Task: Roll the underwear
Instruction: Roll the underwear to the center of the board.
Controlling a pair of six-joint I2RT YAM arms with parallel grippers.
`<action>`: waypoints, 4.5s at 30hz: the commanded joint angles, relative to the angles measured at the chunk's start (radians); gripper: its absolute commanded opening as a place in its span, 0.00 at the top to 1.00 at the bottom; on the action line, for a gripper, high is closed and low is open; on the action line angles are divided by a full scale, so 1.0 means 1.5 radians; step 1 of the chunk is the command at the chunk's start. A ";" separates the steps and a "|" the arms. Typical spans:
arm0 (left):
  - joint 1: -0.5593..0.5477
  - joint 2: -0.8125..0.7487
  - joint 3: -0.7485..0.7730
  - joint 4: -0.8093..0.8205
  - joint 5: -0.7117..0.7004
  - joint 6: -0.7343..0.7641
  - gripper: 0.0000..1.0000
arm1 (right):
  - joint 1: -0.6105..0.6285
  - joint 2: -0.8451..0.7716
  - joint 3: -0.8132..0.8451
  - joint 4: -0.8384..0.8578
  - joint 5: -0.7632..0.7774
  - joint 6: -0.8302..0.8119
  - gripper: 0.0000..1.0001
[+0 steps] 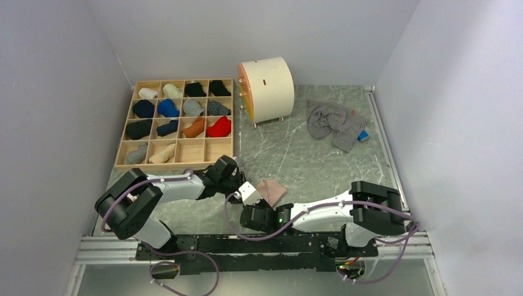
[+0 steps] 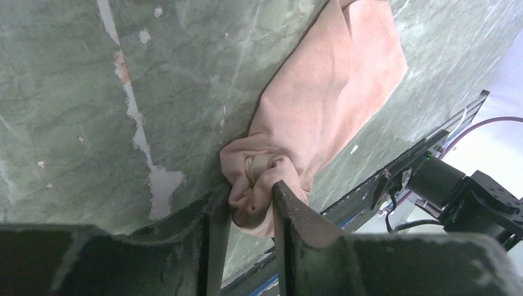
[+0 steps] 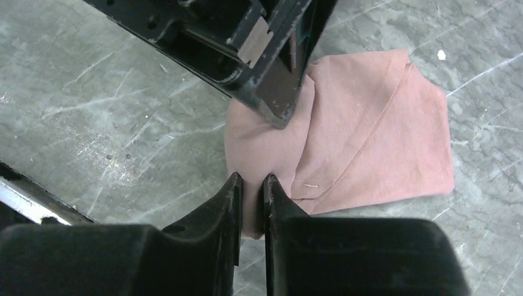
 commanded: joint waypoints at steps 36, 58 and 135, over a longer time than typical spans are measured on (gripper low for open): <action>-0.022 0.086 0.042 -0.002 -0.097 0.002 0.67 | -0.397 -0.236 -0.150 0.121 -0.463 -0.015 0.49; -0.022 0.087 0.076 -0.068 -0.103 0.013 0.58 | -0.141 -0.062 -0.062 0.047 -0.126 0.022 0.82; -0.042 0.195 0.202 -0.054 -0.100 0.037 0.61 | -0.578 -0.272 -0.245 0.188 -0.658 0.040 0.57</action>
